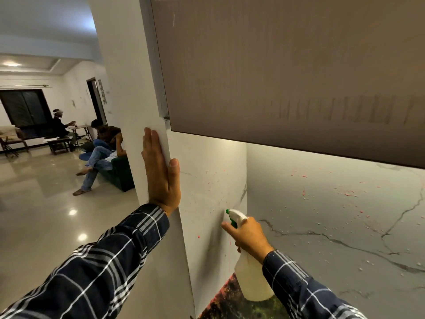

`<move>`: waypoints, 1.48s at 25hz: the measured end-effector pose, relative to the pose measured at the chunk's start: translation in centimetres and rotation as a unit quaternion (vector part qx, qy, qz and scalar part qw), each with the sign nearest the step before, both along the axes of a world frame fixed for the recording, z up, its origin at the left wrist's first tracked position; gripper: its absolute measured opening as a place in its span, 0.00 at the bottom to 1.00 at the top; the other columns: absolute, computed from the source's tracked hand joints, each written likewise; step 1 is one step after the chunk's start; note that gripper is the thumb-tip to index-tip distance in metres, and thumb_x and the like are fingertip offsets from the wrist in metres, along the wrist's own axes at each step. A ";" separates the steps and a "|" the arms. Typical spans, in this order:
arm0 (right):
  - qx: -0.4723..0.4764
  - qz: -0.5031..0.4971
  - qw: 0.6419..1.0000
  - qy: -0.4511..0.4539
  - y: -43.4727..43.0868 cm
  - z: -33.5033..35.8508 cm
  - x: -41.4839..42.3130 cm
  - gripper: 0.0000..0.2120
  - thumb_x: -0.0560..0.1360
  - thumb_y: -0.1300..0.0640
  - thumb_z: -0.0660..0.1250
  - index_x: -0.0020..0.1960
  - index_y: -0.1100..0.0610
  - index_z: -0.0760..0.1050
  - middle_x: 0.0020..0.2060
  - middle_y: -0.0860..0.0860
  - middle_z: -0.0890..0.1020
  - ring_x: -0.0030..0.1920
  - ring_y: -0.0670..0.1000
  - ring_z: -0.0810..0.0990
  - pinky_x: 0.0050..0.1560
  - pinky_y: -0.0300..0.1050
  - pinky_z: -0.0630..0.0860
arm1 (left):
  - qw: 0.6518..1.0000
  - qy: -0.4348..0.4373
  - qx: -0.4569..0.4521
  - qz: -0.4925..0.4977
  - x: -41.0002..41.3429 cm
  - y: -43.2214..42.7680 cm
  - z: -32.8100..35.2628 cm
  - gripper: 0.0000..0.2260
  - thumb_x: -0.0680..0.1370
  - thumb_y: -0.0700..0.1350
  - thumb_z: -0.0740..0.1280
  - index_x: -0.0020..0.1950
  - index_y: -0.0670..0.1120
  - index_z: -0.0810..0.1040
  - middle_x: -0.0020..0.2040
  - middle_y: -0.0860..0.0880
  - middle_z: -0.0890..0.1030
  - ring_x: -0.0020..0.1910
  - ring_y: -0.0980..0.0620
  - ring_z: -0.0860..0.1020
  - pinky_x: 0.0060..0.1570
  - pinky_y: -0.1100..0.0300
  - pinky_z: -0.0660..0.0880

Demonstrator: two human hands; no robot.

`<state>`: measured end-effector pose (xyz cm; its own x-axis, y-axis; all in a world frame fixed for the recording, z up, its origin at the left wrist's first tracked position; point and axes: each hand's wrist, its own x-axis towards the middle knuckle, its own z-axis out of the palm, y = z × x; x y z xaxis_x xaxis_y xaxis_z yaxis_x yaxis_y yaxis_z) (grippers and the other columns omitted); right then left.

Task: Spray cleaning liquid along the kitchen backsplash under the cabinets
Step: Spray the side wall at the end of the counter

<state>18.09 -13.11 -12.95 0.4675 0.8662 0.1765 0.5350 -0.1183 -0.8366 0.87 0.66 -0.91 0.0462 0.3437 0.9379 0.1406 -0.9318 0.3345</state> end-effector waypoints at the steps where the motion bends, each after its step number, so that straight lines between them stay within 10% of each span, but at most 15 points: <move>1: -0.009 -0.006 1.000 -0.010 -0.3 -1.3 -0.2 0.23 0.78 0.45 0.69 0.71 0.50 0.73 0.38 0.51 0.82 0.26 0.47 0.78 0.29 0.44 0.82 | 1.000 -0.001 -0.003 -0.001 0.0 0.0 -0.1 0.33 0.85 0.66 0.47 0.83 0.47 0.47 0.84 0.40 0.51 0.84 0.40 0.52 0.76 0.27 0.54; 4: -0.030 -0.035 0.999 0.003 -1.0 -3.7 -1.0 0.23 0.77 0.45 0.69 0.69 0.54 0.76 0.35 0.49 0.80 0.24 0.45 0.76 0.24 0.34 0.73 | 1.000 0.004 -0.003 0.001 0.0 -0.1 -0.2 0.34 0.85 0.65 0.47 0.84 0.45 0.48 0.85 0.41 0.51 0.84 0.40 0.52 0.76 0.27 0.54; 14: 0.093 -0.048 0.994 0.024 -0.5 -2.4 -2.5 0.11 0.76 0.45 0.71 0.53 0.51 0.77 0.36 0.48 0.79 0.34 0.48 0.77 0.36 0.53 0.83 | 0.999 -0.017 -0.031 0.008 0.6 -1.6 -3.3 0.29 0.87 0.61 0.46 0.83 0.47 0.48 0.85 0.42 0.51 0.85 0.44 0.50 0.79 0.30 0.50; 26: 0.083 -0.039 0.995 0.023 0.1 -2.2 -2.8 0.08 0.78 0.47 0.70 0.52 0.49 0.74 0.36 0.46 0.78 0.34 0.48 0.78 0.37 0.48 0.84 | 1.000 -0.023 -0.006 0.011 0.7 -1.1 -3.4 0.29 0.87 0.60 0.47 0.83 0.45 0.49 0.84 0.44 0.52 0.84 0.41 0.53 0.75 0.27 0.57; 37: 0.004 0.072 0.992 -0.103 -2.6 -7.9 -6.3 0.19 0.75 0.35 0.67 0.51 0.51 0.78 0.40 0.46 0.80 0.40 0.47 0.80 0.40 0.39 0.79 | 0.999 -0.025 -0.004 0.021 0.8 -1.4 -3.4 0.28 0.87 0.58 0.48 0.82 0.43 0.51 0.83 0.39 0.54 0.83 0.36 0.56 0.75 0.28 0.58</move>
